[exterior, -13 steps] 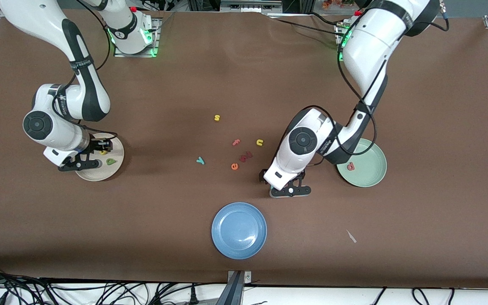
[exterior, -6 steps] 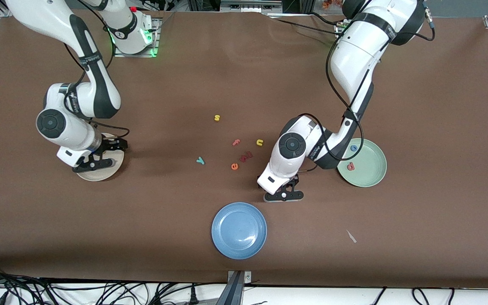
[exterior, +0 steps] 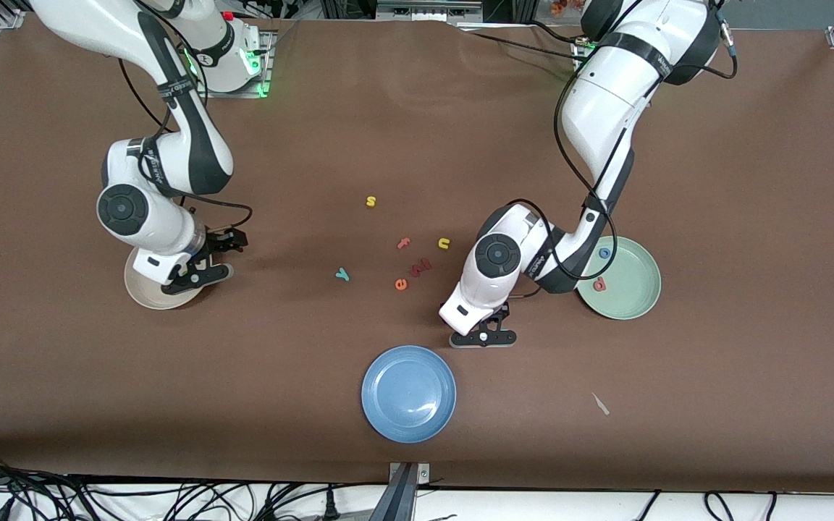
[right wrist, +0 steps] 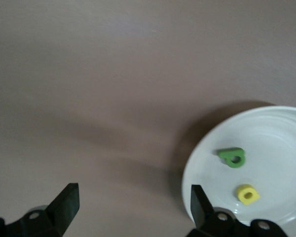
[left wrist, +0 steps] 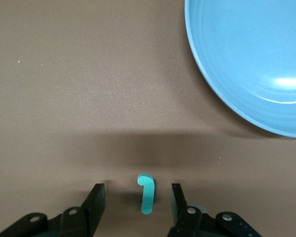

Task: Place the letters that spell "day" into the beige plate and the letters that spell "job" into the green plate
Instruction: 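Reach the right gripper to teal k while the left gripper grasps teal l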

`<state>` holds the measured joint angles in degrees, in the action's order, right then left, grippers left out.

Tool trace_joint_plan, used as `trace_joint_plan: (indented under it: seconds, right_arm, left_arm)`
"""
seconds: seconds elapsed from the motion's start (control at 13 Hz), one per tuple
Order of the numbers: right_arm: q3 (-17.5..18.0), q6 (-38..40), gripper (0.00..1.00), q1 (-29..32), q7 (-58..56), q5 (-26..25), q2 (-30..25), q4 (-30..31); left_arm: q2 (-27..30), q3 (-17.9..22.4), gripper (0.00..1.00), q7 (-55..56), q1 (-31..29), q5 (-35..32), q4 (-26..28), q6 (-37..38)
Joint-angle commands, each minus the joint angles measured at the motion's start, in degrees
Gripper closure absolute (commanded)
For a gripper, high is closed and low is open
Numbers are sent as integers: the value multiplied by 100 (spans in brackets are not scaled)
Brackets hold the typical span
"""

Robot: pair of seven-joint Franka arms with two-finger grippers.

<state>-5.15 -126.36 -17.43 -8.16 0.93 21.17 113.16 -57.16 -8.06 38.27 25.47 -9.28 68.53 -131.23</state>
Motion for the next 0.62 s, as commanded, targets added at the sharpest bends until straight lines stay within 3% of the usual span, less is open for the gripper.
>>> trace_joint_plan:
  seconds: [0.0, 0.23, 0.54]
  right_arm:
    - [294, 120, 0, 12, -28, 74, -8, -127]
    - [330, 120, 0, -241, -54, 30, 150, -329]
    - [330, -2, 0, -699, -63, 4, 528, -716]
  left_arm:
    - [-147, 32, 40, -232, 37, -223, -217, 36]
    - [-155, 32, 41, -399, 37, -223, -217, 36]
    - [-155, 32, 51, -531, 54, -223, -226, 36]
